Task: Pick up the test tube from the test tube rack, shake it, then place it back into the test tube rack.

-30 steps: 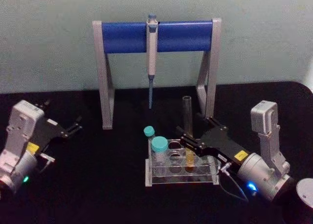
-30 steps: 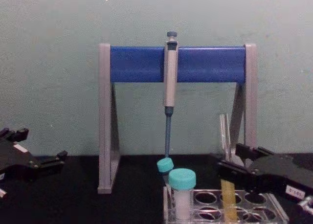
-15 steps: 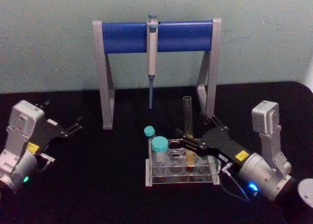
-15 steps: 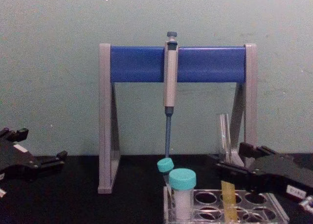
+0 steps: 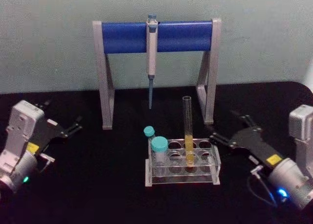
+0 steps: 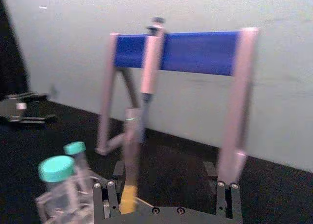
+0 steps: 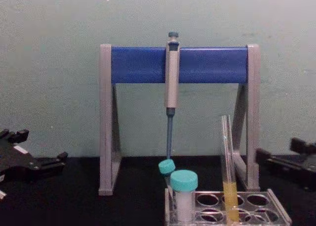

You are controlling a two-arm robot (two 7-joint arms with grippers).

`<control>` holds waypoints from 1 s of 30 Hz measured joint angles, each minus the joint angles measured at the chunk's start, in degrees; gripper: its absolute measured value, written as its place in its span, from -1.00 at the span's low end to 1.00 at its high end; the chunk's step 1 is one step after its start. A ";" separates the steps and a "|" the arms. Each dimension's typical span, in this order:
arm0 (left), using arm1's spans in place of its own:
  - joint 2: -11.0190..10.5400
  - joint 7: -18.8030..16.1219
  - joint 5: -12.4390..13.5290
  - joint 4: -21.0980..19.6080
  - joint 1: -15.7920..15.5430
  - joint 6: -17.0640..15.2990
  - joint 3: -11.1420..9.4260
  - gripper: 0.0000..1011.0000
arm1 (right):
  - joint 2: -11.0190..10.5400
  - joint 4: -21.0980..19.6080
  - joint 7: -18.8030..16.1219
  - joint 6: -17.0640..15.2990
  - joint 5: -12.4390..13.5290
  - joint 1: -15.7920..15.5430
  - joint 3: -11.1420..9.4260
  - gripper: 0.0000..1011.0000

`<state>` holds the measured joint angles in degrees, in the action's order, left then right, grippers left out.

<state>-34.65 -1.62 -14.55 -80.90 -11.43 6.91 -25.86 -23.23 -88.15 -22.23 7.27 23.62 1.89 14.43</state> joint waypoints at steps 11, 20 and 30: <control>0.00 0.00 0.00 0.00 0.00 0.00 0.00 1.00 | 3.36 3.22 10.84 0.48 -6.35 -1.42 -3.85 0.98; 0.00 0.00 0.00 0.00 0.00 0.00 0.00 1.00 | 5.10 7.92 12.94 0.06 -11.01 -0.21 -3.24 0.98; 0.00 0.00 0.00 0.00 0.00 0.00 0.00 1.00 | 5.64 8.98 12.70 -0.23 -12.57 0.10 -3.15 0.98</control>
<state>-34.64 -1.62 -14.55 -80.90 -11.43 6.91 -25.86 -17.59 -79.16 -9.53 7.03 11.05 2.00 11.29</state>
